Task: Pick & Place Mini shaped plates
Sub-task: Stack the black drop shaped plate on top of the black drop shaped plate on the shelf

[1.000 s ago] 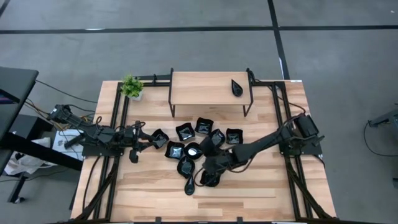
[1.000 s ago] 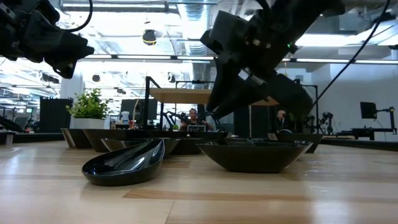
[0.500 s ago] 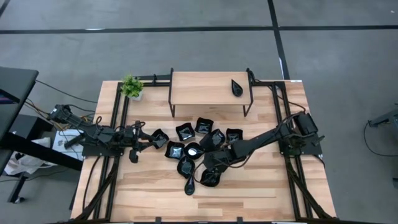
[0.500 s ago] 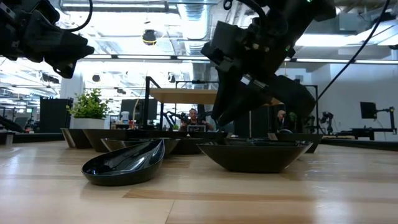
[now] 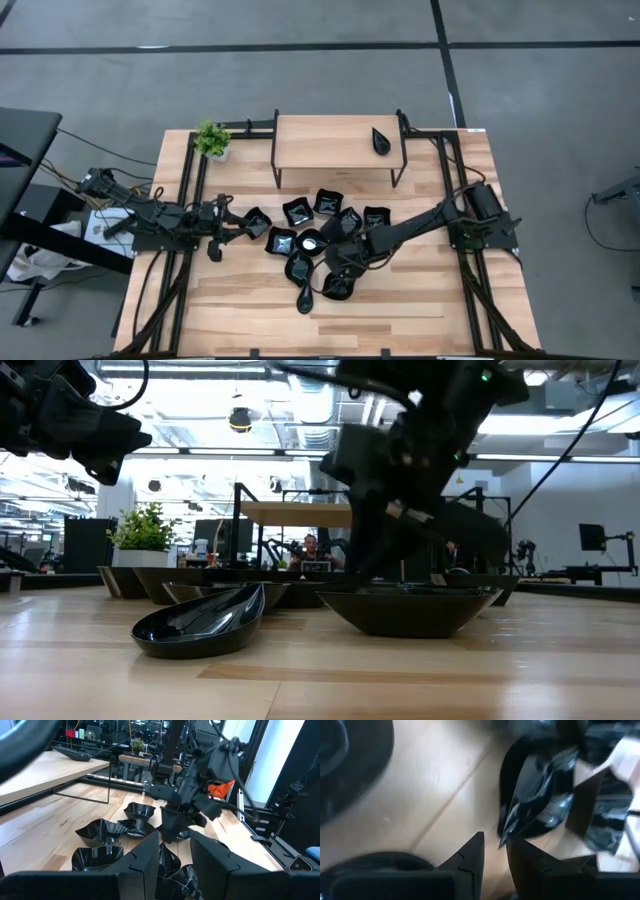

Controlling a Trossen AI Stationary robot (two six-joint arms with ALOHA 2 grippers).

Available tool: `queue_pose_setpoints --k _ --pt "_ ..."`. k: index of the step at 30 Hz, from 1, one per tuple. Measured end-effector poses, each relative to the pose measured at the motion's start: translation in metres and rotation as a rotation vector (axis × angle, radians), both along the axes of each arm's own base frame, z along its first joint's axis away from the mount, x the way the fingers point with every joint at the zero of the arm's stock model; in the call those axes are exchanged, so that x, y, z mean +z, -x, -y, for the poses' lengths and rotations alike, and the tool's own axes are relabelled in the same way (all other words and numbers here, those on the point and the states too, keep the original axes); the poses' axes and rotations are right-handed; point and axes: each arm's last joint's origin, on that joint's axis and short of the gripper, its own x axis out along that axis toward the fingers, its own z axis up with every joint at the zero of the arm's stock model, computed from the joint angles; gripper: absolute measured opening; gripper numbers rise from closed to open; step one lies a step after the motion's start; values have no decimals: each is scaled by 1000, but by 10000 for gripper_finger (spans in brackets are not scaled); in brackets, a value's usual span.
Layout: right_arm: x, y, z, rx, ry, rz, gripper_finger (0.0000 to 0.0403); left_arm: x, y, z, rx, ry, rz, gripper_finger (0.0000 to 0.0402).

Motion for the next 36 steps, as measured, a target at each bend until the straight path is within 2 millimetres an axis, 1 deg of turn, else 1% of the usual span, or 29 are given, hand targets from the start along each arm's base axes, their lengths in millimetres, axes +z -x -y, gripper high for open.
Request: queue_pose_setpoints --k 3,9,25,28,32,36 --pt "5 -2 1 0 -2 15 77 1 0 0 0 3 6 112" --pt "5 -3 3 -3 -2 12 77 1 0 0 0 7 13 112" --pt "3 -3 12 -13 -40 -25 77 1 0 0 0 7 13 112" --pt "2 -3 12 -10 -42 -27 77 1 0 0 0 7 13 112" --pt "-4 -4 12 -5 -36 -41 77 1 0 0 0 7 13 112" --pt "-2 -6 12 5 -28 -25 77 2 0 0 0 8 16 112"
